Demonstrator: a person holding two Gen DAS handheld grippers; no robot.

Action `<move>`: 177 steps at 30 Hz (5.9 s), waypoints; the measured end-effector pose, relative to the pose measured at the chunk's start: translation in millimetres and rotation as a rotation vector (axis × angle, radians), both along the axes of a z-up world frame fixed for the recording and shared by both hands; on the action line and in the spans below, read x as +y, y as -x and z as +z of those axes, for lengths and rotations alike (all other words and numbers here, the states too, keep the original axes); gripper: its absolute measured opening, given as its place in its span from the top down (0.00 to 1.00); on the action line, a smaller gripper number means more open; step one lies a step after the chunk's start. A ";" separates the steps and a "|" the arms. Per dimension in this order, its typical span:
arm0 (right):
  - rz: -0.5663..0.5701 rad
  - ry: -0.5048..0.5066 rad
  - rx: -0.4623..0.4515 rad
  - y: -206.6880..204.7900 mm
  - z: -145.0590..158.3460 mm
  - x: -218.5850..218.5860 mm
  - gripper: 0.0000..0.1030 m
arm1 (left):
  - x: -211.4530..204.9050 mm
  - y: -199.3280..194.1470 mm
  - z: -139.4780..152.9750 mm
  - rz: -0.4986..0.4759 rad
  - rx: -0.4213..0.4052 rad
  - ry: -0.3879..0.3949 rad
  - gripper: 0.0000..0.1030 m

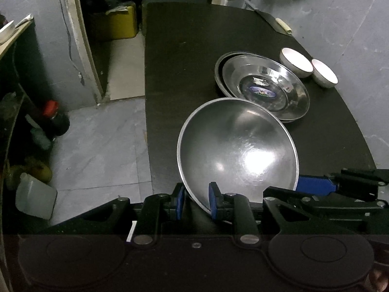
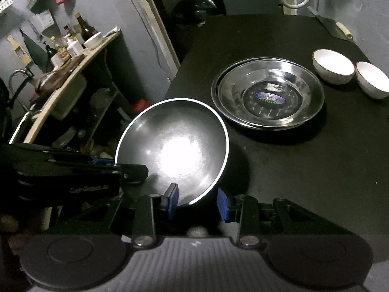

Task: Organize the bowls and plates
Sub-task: 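Lift the steel bowl with both tools and carry it toward the plate stack, then lower the steel bowl onto the table beside the plates and open both tools, then move both tools toward the two red-rimmed white bowls, then close both tools on the rim of one red-rimmed white bowl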

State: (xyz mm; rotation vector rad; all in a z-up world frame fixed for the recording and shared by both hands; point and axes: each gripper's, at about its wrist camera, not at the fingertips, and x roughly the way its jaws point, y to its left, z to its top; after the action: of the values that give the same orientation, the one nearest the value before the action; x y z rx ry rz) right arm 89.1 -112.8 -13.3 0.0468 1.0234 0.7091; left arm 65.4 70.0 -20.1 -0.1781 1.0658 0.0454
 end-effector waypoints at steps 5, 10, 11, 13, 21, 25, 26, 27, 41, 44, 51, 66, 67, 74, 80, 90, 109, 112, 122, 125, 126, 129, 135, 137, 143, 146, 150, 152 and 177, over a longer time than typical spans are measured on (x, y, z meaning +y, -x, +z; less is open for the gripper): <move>-0.006 0.028 0.013 -1.4 -2.9 8.1 0.63 | 10.1 -2.5 -4.7 -0.009 0.019 0.020 0.77; -0.023 0.039 0.017 -0.7 -2.2 11.1 0.63 | 13.7 -5.4 -5.8 -0.024 0.020 0.031 0.77; -0.028 0.042 0.017 -0.5 -2.1 11.2 0.63 | 13.4 -5.4 -5.3 -0.029 0.017 0.030 0.77; -0.040 0.048 0.008 0.1 -0.6 10.4 0.61 | 13.2 -5.5 -4.5 -0.036 0.012 0.032 0.77; -0.088 0.061 -0.017 3.5 6.1 3.7 0.46 | 25.1 4.1 2.6 -0.014 -0.039 0.056 0.48; -0.107 0.058 -0.040 4.2 10.3 -0.7 0.36 | 34.0 13.2 10.6 0.014 -0.083 0.064 0.33; -0.115 0.056 -0.051 5.4 12.4 -1.9 0.32 | 36.5 16.6 14.1 0.022 -0.102 0.063 0.28; -0.123 0.054 -0.064 6.5 14.6 -3.4 0.30 | 38.9 19.2 17.8 0.029 -0.120 0.060 0.26; -0.292 0.017 -0.196 15.7 37.5 -18.9 0.00 | 45.9 46.6 76.6 0.029 -0.467 -0.053 0.05; -0.333 -0.011 -0.214 16.5 43.0 -25.8 0.00 | 50.1 45.1 82.6 0.042 -0.510 -0.034 0.04; -0.423 0.010 -0.368 35.9 68.8 -24.9 0.00 | 60.0 40.6 88.4 0.057 -0.588 0.025 0.01; -0.622 0.110 -0.395 81.8 65.6 -30.7 0.00 | 45.9 26.6 79.7 -0.156 -0.578 0.088 0.01; -0.633 0.114 -0.395 85.1 66.2 -33.3 0.00 | 43.0 26.2 79.5 -0.168 -0.576 0.093 0.01; -0.697 0.112 -0.353 78.6 59.5 -57.6 0.00 | 16.4 19.9 74.4 -0.237 -0.552 0.080 0.01; -0.650 0.098 -0.347 48.5 46.0 -77.8 0.00 | -5.3 2.2 71.8 -0.197 -0.532 0.048 0.01; -0.516 0.028 -0.440 -34.7 35.0 -137.3 0.00 | -67.3 -53.8 88.6 -0.030 -0.515 -0.047 0.01; -0.534 -0.065 -0.367 -91.3 13.4 -166.9 0.00 | -85.8 -108.6 103.4 0.070 -0.432 -0.103 0.01; -0.548 -0.071 -0.319 -91.8 2.8 -169.2 0.00 | -91.0 -116.7 97.1 0.043 -0.410 -0.110 0.01; -0.566 -0.142 -0.211 -112.0 -16.8 -172.1 0.00 | -108.3 -147.3 92.5 -0.058 -0.401 -0.175 0.01; -0.569 -0.152 -0.199 -128.9 -15.6 -169.4 0.00 | -111.5 -158.8 97.4 -0.069 -0.420 -0.188 0.01; -0.575 -0.159 -0.191 -135.2 -15.7 -168.6 0.00 | -112.6 -163.2 97.1 -0.070 -0.422 -0.194 0.01; -0.592 -0.180 -0.157 -153.0 -16.9 -166.0 0.00 | -115.5 -177.7 93.6 -0.068 -0.401 -0.222 0.01; -0.633 -0.195 -0.105 -179.0 -24.9 -159.7 0.00 | -120.5 -205.2 82.0 -0.072 -0.372 -0.240 0.01; -0.637 -0.194 -0.081 -185.9 -28.6 -156.3 0.00 | -121.7 -215.8 75.8 -0.068 -0.350 -0.243 0.01; -0.626 -0.174 -0.027 -204.9 -41.7 -147.5 0.00 | -124.1 -242.9 55.6 -0.067 -0.295 -0.251 0.01; -0.632 -0.172 -0.001 -213.7 -49.7 -147.5 0.00 | -124.7 -258.6 44.1 -0.053 -0.258 -0.249 0.01; -0.627 -0.167 0.037 -223.3 -61.6 -148.2 0.00 | -127.9 -276.4 33.5 -0.052 -0.236 -0.259 0.01; -0.626 -0.166 0.055 -226.8 -66.3 -148.9 0.00 | -130.2 -284.9 28.7 -0.059 -0.229 -0.260 0.01; -0.628 -0.220 0.093 -243.9 -78.4 -146.1 0.01 | -143.6 -326.6 -7.7 -0.191 -0.108 -0.295 0.01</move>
State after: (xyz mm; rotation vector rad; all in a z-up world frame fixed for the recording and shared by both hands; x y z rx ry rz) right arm 333.0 -258.9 -91.7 0.5718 0.9435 0.2404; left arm 392.0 -73.6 -27.8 0.1859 0.9521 0.0199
